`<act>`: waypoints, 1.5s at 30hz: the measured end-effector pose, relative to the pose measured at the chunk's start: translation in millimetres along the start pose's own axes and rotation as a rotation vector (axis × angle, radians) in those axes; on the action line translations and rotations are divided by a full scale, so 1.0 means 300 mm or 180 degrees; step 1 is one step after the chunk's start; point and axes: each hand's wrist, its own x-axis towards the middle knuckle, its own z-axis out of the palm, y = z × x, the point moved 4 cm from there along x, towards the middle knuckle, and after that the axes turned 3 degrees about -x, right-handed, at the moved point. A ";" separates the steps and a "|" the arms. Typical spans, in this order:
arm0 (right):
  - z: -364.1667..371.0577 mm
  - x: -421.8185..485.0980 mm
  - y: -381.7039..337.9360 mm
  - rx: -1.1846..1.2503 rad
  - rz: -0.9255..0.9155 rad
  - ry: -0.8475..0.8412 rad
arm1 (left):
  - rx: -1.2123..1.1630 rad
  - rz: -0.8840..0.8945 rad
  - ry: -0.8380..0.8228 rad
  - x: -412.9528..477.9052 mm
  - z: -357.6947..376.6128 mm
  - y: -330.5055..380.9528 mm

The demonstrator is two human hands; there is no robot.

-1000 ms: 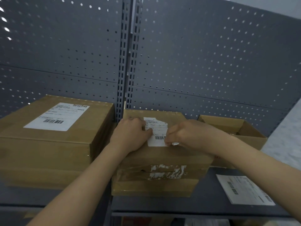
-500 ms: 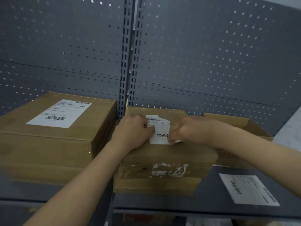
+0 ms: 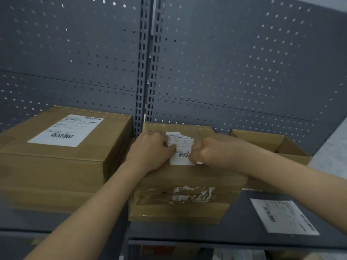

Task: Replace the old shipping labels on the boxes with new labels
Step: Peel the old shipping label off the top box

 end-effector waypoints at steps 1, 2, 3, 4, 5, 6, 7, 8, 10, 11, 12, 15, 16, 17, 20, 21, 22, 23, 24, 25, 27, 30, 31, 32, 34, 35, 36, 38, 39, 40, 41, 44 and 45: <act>0.008 0.007 -0.002 -0.0022 -0.0001 0.0039 | 0.0011 0.0016 0.0011 -0.002 -0.002 0.003; 0.017 0.010 0.004 0.0081 0.0018 0.0084 | 0.0012 0.0026 0.0024 -0.004 -0.003 0.005; 0.023 0.007 0.019 0.0316 0.0053 0.0140 | 0.0007 0.0027 0.0030 -0.005 -0.007 0.005; 0.025 -0.002 0.038 0.0633 0.0078 0.0195 | -0.0004 0.0029 0.0032 -0.005 -0.009 0.004; 0.026 -0.014 0.056 0.0951 0.0059 0.0234 | -0.0016 0.0021 0.0020 -0.005 -0.010 0.002; 0.024 -0.026 0.069 0.1234 0.0028 0.0300 | -0.0027 0.0011 0.0010 -0.005 -0.010 0.000; 0.024 -0.037 0.079 0.1409 -0.0009 0.0351 | -0.0028 0.0000 0.0004 -0.003 -0.009 -0.001; 0.026 -0.042 0.084 0.1449 -0.0062 0.0366 | -0.0023 -0.0009 0.0006 -0.001 -0.009 -0.003; 0.027 -0.037 0.075 0.1301 -0.0238 0.0337 | -0.0002 0.0001 0.0023 0.000 -0.008 -0.002; 0.029 -0.029 0.071 0.1218 -0.0292 0.0345 | 0.0004 0.0011 0.0027 0.000 -0.009 -0.001; 0.025 -0.023 0.067 0.1130 -0.0308 0.0348 | 0.0001 0.0013 0.0030 -0.001 -0.009 -0.001; 0.013 -0.010 0.050 0.0654 -0.0345 0.0182 | -0.0010 0.0014 0.0068 -0.003 -0.010 0.000; 0.013 -0.006 0.039 0.0422 -0.0361 0.0045 | -0.0008 0.0013 0.0074 -0.004 -0.009 0.000; 0.010 -0.002 0.031 0.0216 -0.0391 -0.0069 | -0.0007 0.0007 0.0072 -0.002 -0.008 0.001; 0.007 -0.005 0.014 -0.0197 -0.0535 -0.0120 | 0.0004 -0.0017 0.0077 0.001 -0.005 0.000; 0.007 -0.007 0.013 -0.0224 -0.0635 0.0064 | 0.0008 -0.0025 0.0095 0.001 -0.006 -0.001; 0.009 -0.011 0.015 -0.0124 -0.0670 0.0282 | 0.0014 -0.0030 0.0103 0.001 -0.005 -0.002; 0.013 -0.019 0.016 -0.0040 -0.0709 0.0471 | 0.0028 -0.0025 0.0107 0.000 -0.004 -0.001; 0.014 -0.020 0.015 -0.0045 -0.0696 0.0580 | 0.0040 -0.0029 0.0089 -0.001 -0.002 -0.002; 0.024 -0.016 0.012 -0.0072 -0.0637 0.0507 | 0.0049 -0.0030 0.0070 -0.001 -0.001 -0.003; 0.033 -0.015 0.002 -0.0008 -0.0452 0.0392 | 0.0049 -0.0055 0.0013 0.004 0.000 -0.008; 0.035 -0.049 0.013 0.0539 -0.0049 0.0789 | 0.0066 -0.0053 -0.0034 -0.006 -0.004 0.002; 0.045 -0.055 0.034 0.0868 0.0157 0.0979 | 0.0074 -0.0045 -0.0044 -0.005 -0.005 0.002; 0.059 -0.065 0.056 0.1251 0.0334 0.1039 | 0.0068 -0.0041 -0.0059 -0.006 -0.002 0.003; 0.061 -0.084 0.069 0.1702 0.0387 0.0925 | 0.0060 -0.0030 -0.0047 -0.009 -0.006 0.006; 0.056 -0.084 0.066 0.1728 0.0339 0.0844 | 0.0070 -0.0031 -0.0033 -0.008 -0.006 0.004; 0.053 -0.081 0.062 0.1706 0.0248 0.0780 | 0.0081 -0.0035 -0.0006 -0.006 -0.008 0.003; 0.050 -0.064 0.056 0.1687 0.0122 0.0661 | 0.0080 -0.0046 0.0028 -0.005 -0.012 0.004; 0.050 -0.057 0.055 0.1644 0.0083 0.0629 | 0.0067 -0.0047 0.0033 -0.005 -0.013 0.006; 0.054 -0.049 0.055 0.1577 -0.0001 0.0609 | 0.0048 -0.0049 0.0029 -0.006 -0.012 0.007; 0.053 -0.043 0.052 0.1479 -0.0089 0.0589 | 0.0030 -0.0052 0.0028 -0.009 -0.012 0.008; 0.036 -0.037 0.046 0.1119 -0.0296 0.0698 | 0.0000 -0.0042 0.0045 -0.009 -0.013 0.007; 0.031 -0.037 0.040 0.0969 -0.0379 0.0718 | -0.0006 -0.0037 0.0036 -0.009 -0.011 0.006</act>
